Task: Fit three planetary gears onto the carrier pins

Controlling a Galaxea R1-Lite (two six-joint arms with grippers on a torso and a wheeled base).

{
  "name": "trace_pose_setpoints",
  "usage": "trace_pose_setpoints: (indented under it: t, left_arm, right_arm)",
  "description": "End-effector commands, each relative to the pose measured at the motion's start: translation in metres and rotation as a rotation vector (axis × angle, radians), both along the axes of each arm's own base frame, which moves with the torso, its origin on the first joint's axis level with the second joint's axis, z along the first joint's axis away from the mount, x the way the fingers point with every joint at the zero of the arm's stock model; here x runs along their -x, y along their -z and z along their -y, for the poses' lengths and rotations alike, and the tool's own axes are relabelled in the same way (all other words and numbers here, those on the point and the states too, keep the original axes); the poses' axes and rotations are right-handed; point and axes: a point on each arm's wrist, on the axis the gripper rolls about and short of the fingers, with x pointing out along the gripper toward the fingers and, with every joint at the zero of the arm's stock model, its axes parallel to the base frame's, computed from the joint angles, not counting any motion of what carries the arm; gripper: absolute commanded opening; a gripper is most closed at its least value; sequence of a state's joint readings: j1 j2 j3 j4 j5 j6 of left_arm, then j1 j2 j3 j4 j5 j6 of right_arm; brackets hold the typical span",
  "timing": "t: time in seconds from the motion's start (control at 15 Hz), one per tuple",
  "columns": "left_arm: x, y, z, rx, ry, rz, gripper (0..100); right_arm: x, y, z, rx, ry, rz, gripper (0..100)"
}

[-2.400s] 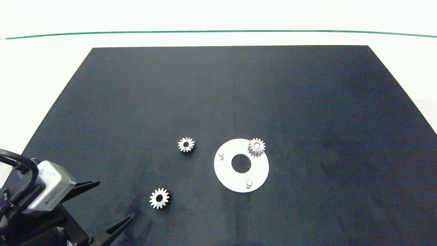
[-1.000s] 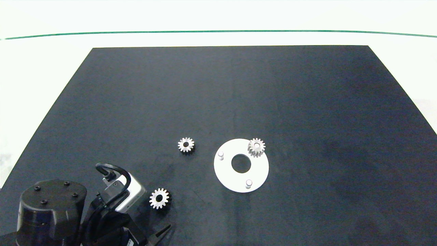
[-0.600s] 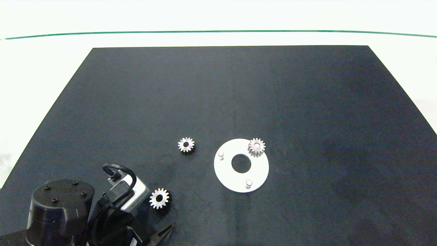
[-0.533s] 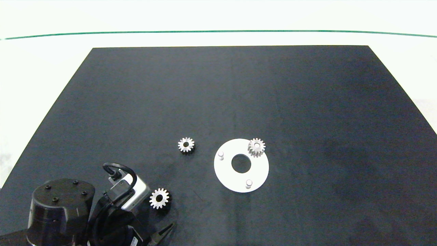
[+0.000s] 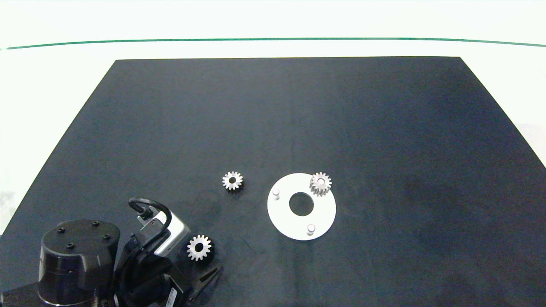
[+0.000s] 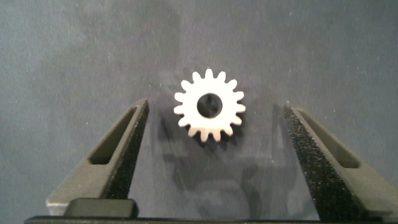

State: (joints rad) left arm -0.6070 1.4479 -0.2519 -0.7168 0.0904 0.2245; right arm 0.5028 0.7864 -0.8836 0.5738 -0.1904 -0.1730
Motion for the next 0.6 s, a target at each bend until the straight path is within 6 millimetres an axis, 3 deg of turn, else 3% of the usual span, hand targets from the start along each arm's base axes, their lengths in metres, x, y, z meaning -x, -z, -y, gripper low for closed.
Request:
trace_pose_setpoints:
  t: [0.07, 0.6]
  left_arm:
    - [-0.0027, 0.0063, 0.0019, -0.001, 0.000, 0.004, 81]
    - [-0.0040, 0.0131, 0.0024, 0.009, 0.000, 0.029, 64]
  right_arm:
    - [-0.0009, 0.0016, -0.0005, 0.008, 0.000, -0.009, 100]
    - [-0.0011, 0.0032, -0.0006, 0.011, 0.000, -0.014, 100]
